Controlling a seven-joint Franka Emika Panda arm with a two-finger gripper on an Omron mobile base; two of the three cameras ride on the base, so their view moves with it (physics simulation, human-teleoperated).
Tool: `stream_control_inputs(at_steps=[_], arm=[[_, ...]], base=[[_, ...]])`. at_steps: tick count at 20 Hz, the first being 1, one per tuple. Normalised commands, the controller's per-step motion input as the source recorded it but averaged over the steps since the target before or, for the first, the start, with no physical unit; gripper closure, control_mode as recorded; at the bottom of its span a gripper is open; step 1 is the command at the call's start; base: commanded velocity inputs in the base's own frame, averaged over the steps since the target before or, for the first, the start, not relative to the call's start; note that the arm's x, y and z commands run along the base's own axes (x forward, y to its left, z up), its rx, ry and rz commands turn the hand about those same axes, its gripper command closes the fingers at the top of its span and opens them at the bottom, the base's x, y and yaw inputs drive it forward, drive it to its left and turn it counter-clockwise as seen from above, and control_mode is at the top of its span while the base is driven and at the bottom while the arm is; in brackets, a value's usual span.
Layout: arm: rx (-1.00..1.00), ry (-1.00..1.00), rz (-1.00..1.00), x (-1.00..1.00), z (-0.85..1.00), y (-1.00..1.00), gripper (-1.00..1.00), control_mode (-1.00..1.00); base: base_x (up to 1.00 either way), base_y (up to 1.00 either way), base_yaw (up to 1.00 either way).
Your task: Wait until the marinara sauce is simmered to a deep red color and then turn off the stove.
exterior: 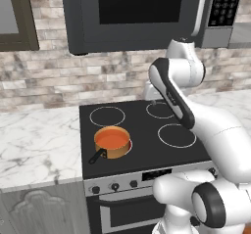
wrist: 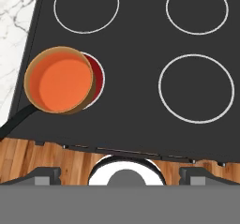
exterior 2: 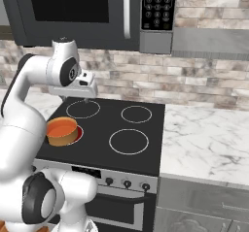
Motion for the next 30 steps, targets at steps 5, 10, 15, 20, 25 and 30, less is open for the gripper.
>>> stream_control_inputs(at_steps=[5, 10, 15, 20, 25, 30], arm=[[-0.05, -0.07, 0.08, -0.36, -0.06, 0.53, -1.0, -1.0], [-0.07, -0.04, 0.12, -0.19, -0.19, 0.82, -1.0, -1.0], [-0.1, -0.02, 0.16, -0.05, -0.22, 0.89, -1.0, -1.0], [-0.06, -0.07, 0.15, -0.08, -0.28, 0.72, -1.0, -1.0], [-0.06, -0.1, 0.14, -0.03, -0.29, 0.69, -1.0, -1.0], [-0.03, -0.11, 0.14, -0.15, -0.47, 0.65, -1.0, -1.0]], base=[[0.0, 0.0, 0.0], [0.0, 0.0, 0.0], [0.0, 0.0, 0.0], [0.0, 0.0, 0.0], [0.0, 0.0, 0.0], [0.0, 0.0, 0.0]])
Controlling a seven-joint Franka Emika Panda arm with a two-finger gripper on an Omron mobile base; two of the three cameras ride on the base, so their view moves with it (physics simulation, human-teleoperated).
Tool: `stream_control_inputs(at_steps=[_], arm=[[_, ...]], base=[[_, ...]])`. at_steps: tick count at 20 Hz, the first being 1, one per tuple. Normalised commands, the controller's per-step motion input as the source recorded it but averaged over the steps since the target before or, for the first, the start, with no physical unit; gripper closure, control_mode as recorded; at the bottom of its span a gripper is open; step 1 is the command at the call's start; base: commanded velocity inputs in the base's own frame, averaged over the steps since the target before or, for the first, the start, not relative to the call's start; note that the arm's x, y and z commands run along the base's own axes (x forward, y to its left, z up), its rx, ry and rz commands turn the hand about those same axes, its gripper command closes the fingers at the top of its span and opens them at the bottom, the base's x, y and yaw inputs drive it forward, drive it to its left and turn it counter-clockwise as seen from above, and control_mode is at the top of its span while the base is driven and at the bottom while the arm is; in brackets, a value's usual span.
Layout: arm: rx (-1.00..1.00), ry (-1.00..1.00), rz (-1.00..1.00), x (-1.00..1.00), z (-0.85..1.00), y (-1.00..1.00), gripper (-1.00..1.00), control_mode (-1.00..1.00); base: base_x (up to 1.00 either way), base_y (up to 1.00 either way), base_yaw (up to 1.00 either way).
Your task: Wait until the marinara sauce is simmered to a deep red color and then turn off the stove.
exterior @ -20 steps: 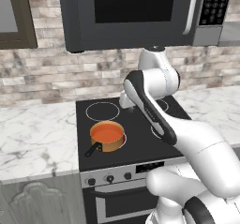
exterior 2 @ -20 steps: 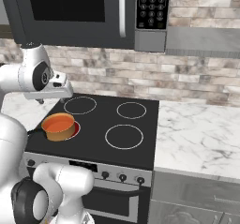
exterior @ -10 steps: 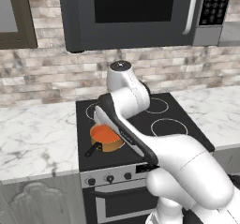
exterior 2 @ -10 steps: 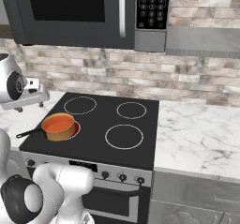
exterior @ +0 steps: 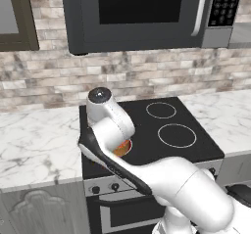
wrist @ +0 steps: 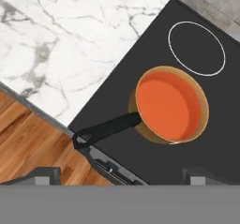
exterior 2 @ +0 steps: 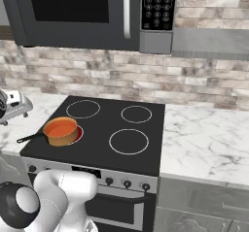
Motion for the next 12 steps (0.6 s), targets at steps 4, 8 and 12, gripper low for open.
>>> stream_control_inputs(at_steps=[4, 8, 12], arm=[[-0.01, -0.12, 0.13, -0.29, -0.53, 0.42, -1.0, -1.0], [-0.08, -0.09, 0.15, -0.17, -0.49, 0.37, -1.0, -1.0], [-0.07, -0.08, 0.14, -0.08, -0.33, 0.17, -1.0, -1.0]], base=[[0.0, 0.0, 0.0], [0.0, 0.0, 0.0], [0.0, 0.0, 0.0]])
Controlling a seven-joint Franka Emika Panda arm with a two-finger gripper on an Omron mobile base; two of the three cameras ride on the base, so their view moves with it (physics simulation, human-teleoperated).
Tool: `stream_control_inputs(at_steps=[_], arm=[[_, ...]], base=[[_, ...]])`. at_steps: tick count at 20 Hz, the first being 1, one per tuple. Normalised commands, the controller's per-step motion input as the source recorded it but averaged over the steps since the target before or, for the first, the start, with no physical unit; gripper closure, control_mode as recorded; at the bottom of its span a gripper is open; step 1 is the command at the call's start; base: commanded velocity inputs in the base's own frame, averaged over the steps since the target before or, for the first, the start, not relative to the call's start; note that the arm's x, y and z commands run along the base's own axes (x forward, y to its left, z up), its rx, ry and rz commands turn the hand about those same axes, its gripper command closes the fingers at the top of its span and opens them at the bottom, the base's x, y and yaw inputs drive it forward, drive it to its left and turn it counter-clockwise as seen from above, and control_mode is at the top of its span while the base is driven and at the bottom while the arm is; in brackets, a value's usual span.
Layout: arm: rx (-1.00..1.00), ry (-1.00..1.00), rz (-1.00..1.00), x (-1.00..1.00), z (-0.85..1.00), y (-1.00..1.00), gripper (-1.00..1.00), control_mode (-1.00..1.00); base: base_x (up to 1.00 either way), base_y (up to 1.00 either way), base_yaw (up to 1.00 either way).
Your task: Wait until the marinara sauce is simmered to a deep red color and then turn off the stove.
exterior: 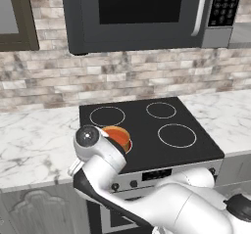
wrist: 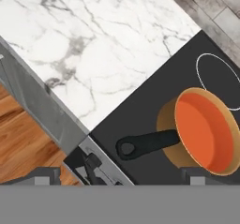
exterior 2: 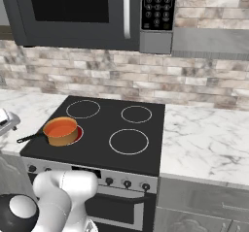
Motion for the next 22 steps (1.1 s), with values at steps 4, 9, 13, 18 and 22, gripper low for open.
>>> stream_control_inputs(at_steps=[4, 9, 13, 18, 22], arm=[[0.0, -0.01, 0.01, 0.0, -0.02, 0.0, -1.0, -1.0], [0.0, 0.0, 0.0, 0.0, 0.0, 0.0, -1.0, -1.0], [0.0, 0.0, 0.0, 0.0, 0.0, 0.0, -1.0, -1.0], [0.0, 0.0, 0.0, 0.0, 0.0, 0.0, -1.0, -1.0], [0.0, 0.0, 0.0, 0.0, 0.0, 0.0, -1.0, -1.0]], base=[[0.0, 0.0, 0.0], [0.0, 0.0, 0.0], [0.0, 0.0, 0.0], [0.0, 0.0, 0.0], [0.0, 0.0, 0.0]])
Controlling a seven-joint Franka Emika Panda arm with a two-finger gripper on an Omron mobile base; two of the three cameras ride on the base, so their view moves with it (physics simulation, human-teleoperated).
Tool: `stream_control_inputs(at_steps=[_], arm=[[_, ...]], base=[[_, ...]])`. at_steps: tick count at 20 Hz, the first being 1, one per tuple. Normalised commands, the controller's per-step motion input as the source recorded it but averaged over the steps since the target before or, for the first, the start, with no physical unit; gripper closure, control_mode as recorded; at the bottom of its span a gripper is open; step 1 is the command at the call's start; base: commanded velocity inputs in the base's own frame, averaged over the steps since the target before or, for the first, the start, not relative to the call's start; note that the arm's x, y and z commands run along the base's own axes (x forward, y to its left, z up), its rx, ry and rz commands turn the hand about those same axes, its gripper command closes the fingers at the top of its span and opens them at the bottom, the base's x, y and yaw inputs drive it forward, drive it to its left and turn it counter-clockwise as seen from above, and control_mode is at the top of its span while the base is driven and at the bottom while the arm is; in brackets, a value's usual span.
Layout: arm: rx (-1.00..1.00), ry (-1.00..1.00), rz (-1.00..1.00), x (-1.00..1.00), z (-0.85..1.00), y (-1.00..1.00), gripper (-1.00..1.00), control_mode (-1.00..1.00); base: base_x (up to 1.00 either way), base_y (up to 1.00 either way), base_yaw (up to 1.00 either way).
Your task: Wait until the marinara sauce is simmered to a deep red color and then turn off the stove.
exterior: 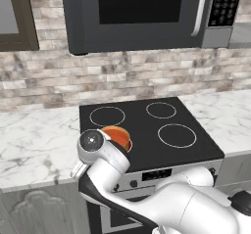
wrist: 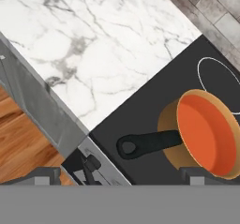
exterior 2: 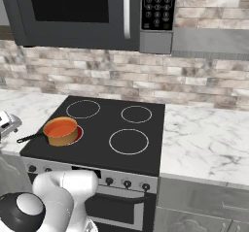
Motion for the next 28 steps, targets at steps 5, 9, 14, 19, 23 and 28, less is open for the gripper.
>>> stream_control_inputs(at_steps=[5, 9, 14, 19, 23, 28], arm=[[0.0, 0.0, 0.0, 0.0, 0.0, 0.0, -1.0, -1.0], [0.0, 0.0, 0.0, 0.0, 0.0, 0.0, -1.0, -1.0], [0.0, 0.0, 0.0, 0.0, -0.04, 0.0, -1.0, -1.0], [0.0, -0.04, 0.0, 0.0, -0.19, 0.0, -1.0, -1.0], [0.0, -0.09, 0.0, 0.0, -0.25, 0.0, -1.0, -1.0], [0.0, -0.1, 0.01, 0.0, -0.3, 0.0, -1.0, -1.0]], base=[[0.0, 0.0, 0.0], [0.0, 0.0, 0.0], [0.0, 0.0, 0.0], [0.0, 0.0, 0.0], [0.0, 0.0, 0.0], [0.0, 0.0, 0.0]])
